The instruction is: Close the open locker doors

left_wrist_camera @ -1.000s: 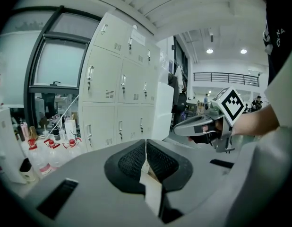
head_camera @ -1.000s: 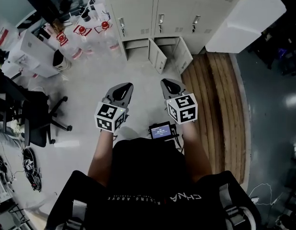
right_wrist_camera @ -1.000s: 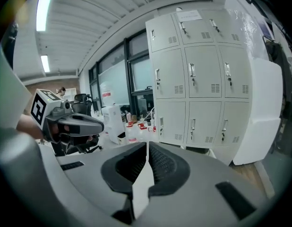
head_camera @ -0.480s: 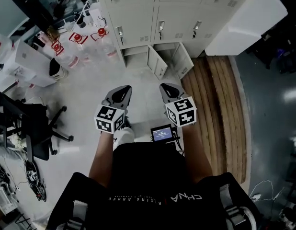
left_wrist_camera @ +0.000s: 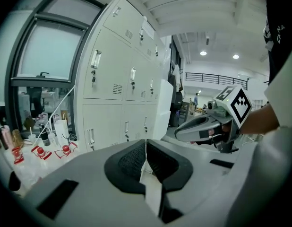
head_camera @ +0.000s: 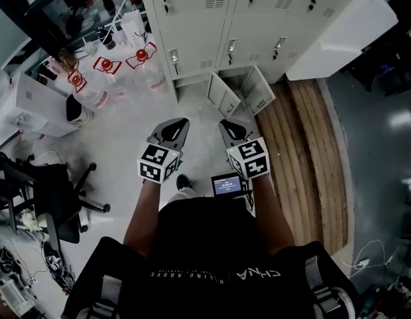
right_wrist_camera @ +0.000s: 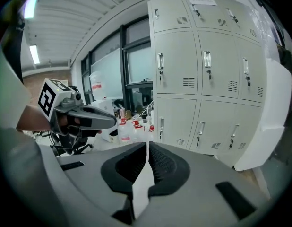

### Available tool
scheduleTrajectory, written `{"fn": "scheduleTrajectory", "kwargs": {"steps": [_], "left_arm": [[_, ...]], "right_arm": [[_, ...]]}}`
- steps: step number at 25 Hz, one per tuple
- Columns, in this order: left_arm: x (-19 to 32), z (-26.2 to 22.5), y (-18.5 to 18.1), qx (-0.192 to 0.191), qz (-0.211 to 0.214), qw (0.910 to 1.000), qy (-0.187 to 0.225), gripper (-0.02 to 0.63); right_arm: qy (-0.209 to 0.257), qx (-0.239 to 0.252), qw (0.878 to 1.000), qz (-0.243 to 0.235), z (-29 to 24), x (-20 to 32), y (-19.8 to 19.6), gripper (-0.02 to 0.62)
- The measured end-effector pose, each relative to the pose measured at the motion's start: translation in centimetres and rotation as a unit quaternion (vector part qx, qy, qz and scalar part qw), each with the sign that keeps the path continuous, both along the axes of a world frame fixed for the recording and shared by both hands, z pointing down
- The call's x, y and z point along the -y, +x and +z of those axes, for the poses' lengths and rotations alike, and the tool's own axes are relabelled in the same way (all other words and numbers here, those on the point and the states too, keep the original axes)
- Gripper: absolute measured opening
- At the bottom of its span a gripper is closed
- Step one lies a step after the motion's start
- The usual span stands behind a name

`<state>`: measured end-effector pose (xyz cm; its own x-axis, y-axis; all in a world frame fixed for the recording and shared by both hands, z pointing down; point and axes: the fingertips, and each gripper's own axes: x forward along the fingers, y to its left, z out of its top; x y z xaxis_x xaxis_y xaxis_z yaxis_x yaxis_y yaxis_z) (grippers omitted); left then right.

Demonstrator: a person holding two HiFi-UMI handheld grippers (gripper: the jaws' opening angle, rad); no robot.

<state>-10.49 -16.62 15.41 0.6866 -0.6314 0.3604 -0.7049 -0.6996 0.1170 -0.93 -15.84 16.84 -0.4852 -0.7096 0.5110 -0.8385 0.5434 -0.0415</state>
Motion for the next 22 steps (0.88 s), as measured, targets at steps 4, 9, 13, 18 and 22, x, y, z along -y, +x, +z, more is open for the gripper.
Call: {"fn": "scheduleTrajectory", "kwargs": {"steps": [4, 9, 13, 18, 22], "left_arm": [[1.8, 0.1, 0.3, -0.001, -0.007, 1.0000, 0.001, 0.024], [3.8, -1.1, 2.6, -0.016, -0.022, 0.9995, 0.012, 0.024], [4.4, -1.4, 4.3, -0.016, -0.020, 0.9996, 0.016, 0.024], [5.2, -1.3, 5.1, -0.011, -0.026, 0.9995, 0.015, 0.025], [5.4, -1.3, 5.4, -0.012, -0.028, 0.9994, 0.014, 0.025]], "right_arm": [[-0.001, 0.001, 1.000, -0.002, 0.0, 2.5, 0.6, 0.040], [0.012, -0.008, 1.000, -0.025, -1.3, 5.4, 2.5, 0.038], [0.012, -0.009, 0.999, -0.037, -1.5, 6.6, 3.7, 0.040], [0.016, -0.018, 0.998, -0.054, -1.4, 7.1, 4.0, 0.040], [0.013, -0.015, 0.998, -0.056, -1.2, 7.1, 4.3, 0.040]]}}
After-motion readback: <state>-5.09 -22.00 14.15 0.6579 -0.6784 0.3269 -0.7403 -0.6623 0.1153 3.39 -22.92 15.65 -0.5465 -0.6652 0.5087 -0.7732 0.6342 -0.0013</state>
